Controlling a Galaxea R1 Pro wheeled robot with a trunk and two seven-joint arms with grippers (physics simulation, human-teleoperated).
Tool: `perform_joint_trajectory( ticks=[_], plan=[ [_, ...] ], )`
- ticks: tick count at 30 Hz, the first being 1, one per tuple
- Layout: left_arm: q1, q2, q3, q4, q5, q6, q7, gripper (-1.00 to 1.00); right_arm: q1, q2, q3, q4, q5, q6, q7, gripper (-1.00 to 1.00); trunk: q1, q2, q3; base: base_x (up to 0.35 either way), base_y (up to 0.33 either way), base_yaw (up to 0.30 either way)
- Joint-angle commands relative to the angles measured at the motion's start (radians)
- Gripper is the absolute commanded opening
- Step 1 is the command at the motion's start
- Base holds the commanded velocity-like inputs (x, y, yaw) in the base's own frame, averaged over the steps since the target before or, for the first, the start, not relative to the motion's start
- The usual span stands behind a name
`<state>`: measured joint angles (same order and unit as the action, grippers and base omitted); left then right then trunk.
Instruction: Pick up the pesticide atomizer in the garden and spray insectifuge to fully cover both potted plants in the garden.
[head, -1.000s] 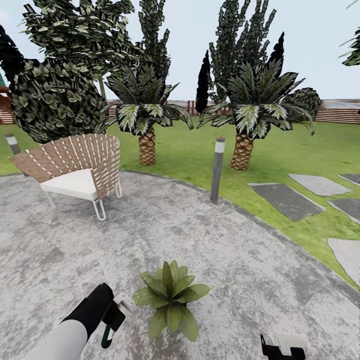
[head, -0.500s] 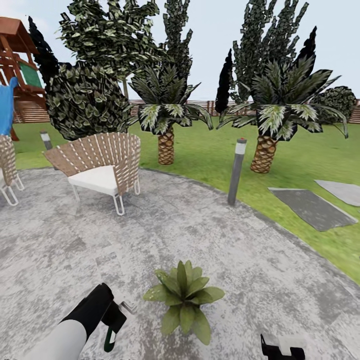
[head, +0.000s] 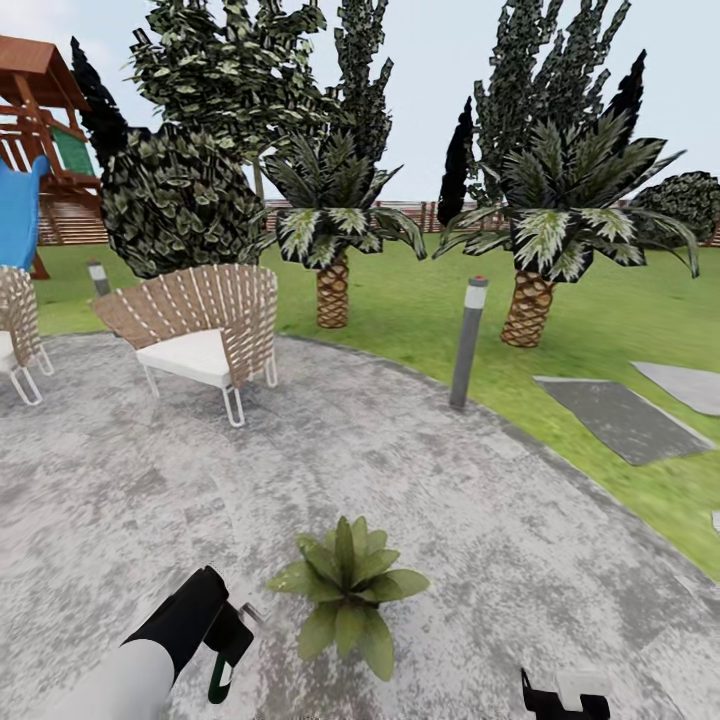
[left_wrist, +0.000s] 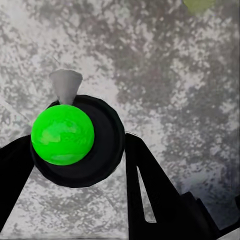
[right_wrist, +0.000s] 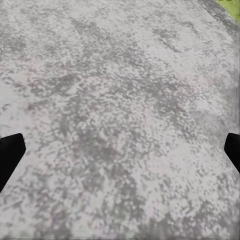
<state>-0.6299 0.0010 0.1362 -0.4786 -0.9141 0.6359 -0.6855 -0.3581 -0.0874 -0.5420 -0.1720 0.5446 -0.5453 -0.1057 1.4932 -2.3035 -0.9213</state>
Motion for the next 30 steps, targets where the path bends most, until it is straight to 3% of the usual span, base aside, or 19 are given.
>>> perform_joint_trajectory(
  ticks=[1,6,10,14,17,21,30],
  plan=[
    [-0.001,-0.001,0.006,-0.002,-0.007,0.003,-0.008,-1.0,-0.001,0.0,-0.004,0.002,0.011,-0.003,-0.006,1.0,-0.001,0.0,-0.001,-0.104,-0.08,0.233],
    [-0.004,0.004,0.001,-0.005,-0.01,0.008,-0.01,-1.0,-0.001,0.0,-0.004,0.002,0.011,-0.003,-0.006,1.0,-0.001,0.0,-0.001,-0.025,-0.019,0.122],
    [-0.018,0.022,-0.004,-0.004,-0.051,0.015,-0.114,-1.0,-0.001,0.0,-0.004,0.002,0.011,-0.003,-0.006,1.0,-0.001,0.0,-0.001,-0.001,-0.001,0.006],
    [-0.041,0.028,-0.003,-0.018,-0.19,0.045,-0.29,-1.0,-0.001,0.0,-0.005,0.002,0.01,-0.003,-0.007,1.0,-0.001,0.0,-0.001,0.0,0.0,0.0],
    [-0.055,0.029,-0.001,-0.02,-0.249,0.054,-0.343,-1.0,-0.001,-0.001,-0.006,0.002,0.01,-0.003,-0.008,1.0,-0.001,0.0,-0.001,0.0,0.0,0.0],
    [-0.079,0.023,0.002,-0.021,-0.261,0.058,-0.36,-1.0,-0.001,-0.002,-0.006,0.002,0.011,-0.003,-0.007,1.0,-0.001,0.0,-0.001,0.0,0.0,0.0],
    [-0.071,0.017,-0.002,-0.018,-0.27,0.055,-0.353,-1.0,-0.001,-0.002,-0.005,0.002,0.011,-0.002,-0.008,1.0,-0.001,0.0,-0.001,0.094,-0.06,0.0]
  ],
)
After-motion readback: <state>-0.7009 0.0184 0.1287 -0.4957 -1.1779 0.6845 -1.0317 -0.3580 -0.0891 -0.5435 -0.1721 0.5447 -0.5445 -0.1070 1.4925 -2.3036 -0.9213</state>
